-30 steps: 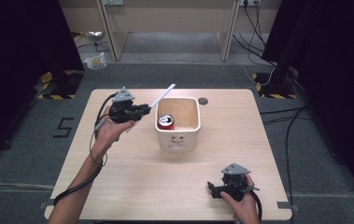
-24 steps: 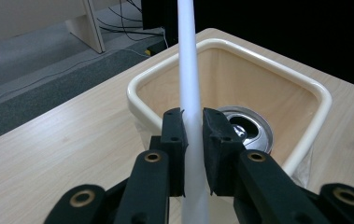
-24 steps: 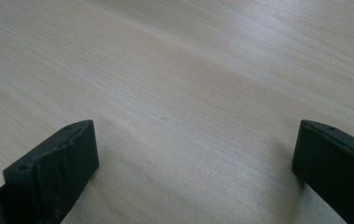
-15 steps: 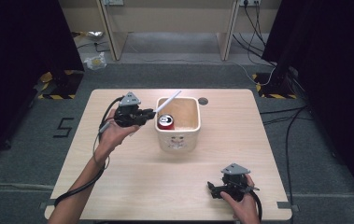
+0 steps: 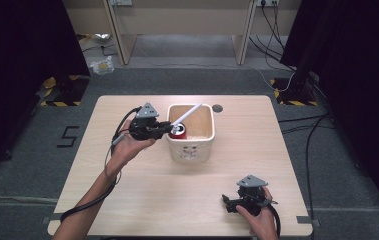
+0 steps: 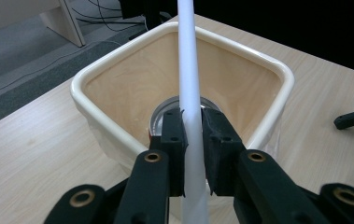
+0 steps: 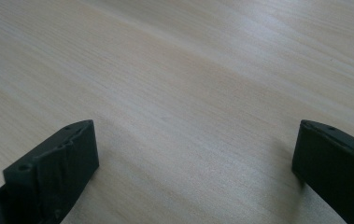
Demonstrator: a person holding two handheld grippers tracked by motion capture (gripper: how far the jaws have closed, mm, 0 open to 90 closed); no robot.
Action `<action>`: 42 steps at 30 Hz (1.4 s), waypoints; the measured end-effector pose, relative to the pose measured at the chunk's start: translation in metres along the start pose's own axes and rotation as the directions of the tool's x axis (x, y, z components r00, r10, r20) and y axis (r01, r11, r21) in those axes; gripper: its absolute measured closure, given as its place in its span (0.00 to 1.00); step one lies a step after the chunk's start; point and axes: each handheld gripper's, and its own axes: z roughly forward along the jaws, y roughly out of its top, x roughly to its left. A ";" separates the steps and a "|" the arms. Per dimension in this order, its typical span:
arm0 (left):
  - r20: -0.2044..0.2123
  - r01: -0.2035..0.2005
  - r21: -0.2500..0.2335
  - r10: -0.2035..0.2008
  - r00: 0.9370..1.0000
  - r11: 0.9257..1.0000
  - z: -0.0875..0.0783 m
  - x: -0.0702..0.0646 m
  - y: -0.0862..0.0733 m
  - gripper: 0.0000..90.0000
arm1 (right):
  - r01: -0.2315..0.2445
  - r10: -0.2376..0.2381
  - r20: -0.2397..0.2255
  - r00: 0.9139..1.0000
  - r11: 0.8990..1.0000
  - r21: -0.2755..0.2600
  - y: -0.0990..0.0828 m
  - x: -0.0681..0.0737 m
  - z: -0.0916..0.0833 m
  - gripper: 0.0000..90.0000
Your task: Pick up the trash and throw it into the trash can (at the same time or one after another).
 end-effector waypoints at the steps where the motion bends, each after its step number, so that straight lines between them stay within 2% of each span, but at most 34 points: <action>1: 0.005 -0.002 0.002 0.002 1.000 1.000 0.000 -0.001 0.000 0.87 | 0.000 0.000 0.000 1.000 1.000 0.000 0.000 0.000 0.000 0.01; 5: 0.023 -0.013 0.011 0.013 1.000 1.000 0.002 -0.006 -0.002 0.87 | 0.000 0.000 0.000 1.000 1.000 0.000 0.000 0.000 0.000 0.01; 16: 0.035 -0.028 0.037 0.027 0.999 0.999 0.008 -0.016 -0.003 0.87 | -0.001 0.001 0.000 1.000 1.000 0.000 0.000 0.000 0.000 0.01; 37: 0.037 -0.017 0.053 0.015 0.999 0.998 0.015 -0.019 -0.001 0.87 | 0.014 -0.014 -0.005 1.000 1.000 0.000 0.000 0.000 0.000 0.01; 42: 0.039 -0.025 0.058 0.023 0.999 0.998 0.015 -0.020 0.002 0.87 | 0.014 -0.014 -0.005 1.000 1.000 0.000 0.000 0.000 0.000 0.01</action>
